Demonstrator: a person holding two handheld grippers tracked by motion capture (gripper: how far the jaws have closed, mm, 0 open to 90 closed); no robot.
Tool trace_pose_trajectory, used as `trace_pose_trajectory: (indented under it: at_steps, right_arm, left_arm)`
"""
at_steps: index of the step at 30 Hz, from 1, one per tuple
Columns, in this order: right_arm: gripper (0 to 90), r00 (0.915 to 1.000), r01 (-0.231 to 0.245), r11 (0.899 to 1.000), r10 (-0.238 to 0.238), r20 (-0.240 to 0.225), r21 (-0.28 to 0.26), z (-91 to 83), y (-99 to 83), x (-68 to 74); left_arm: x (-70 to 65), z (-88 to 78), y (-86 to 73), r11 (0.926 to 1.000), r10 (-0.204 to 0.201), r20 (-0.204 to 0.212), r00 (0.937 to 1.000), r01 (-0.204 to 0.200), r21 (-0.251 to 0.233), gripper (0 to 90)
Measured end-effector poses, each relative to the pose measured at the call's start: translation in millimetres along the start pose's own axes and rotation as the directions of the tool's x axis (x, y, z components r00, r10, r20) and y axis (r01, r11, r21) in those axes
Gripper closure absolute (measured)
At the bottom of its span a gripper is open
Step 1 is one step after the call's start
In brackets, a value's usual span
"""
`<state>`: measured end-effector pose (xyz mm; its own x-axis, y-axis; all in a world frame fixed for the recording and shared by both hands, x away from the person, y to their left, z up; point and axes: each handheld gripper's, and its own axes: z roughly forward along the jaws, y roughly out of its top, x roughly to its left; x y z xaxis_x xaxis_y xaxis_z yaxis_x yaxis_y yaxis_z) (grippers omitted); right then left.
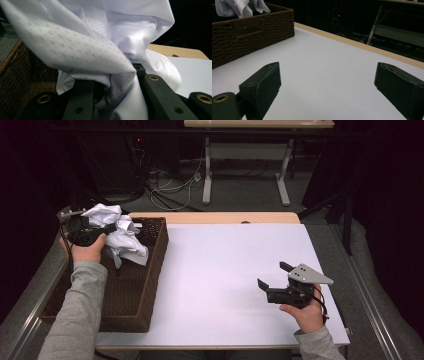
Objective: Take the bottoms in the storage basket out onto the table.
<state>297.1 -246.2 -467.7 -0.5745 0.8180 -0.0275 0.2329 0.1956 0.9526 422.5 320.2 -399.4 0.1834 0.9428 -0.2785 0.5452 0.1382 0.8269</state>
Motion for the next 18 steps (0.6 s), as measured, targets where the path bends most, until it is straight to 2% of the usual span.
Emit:
trace_pose_trajectory:
  at_steps: [9,18]
  right_arm:
    - [6.4,0.9999,0.008,1.0,-0.008,-0.011,0.0,0.9,0.1,1.6]
    - [6.4,1.0,0.0,1.0,0.0,-0.01,-0.008,-0.7,0.8,1.2]
  left_arm:
    - [-16.5,-15.2,7.8,0.9985,0.02,0.047,0.9987,-0.018,-0.053,72.4]
    - [-33.0,-24.8,16.2,0.9964,0.048,0.086,0.9951,-0.042,-0.073,72.4]
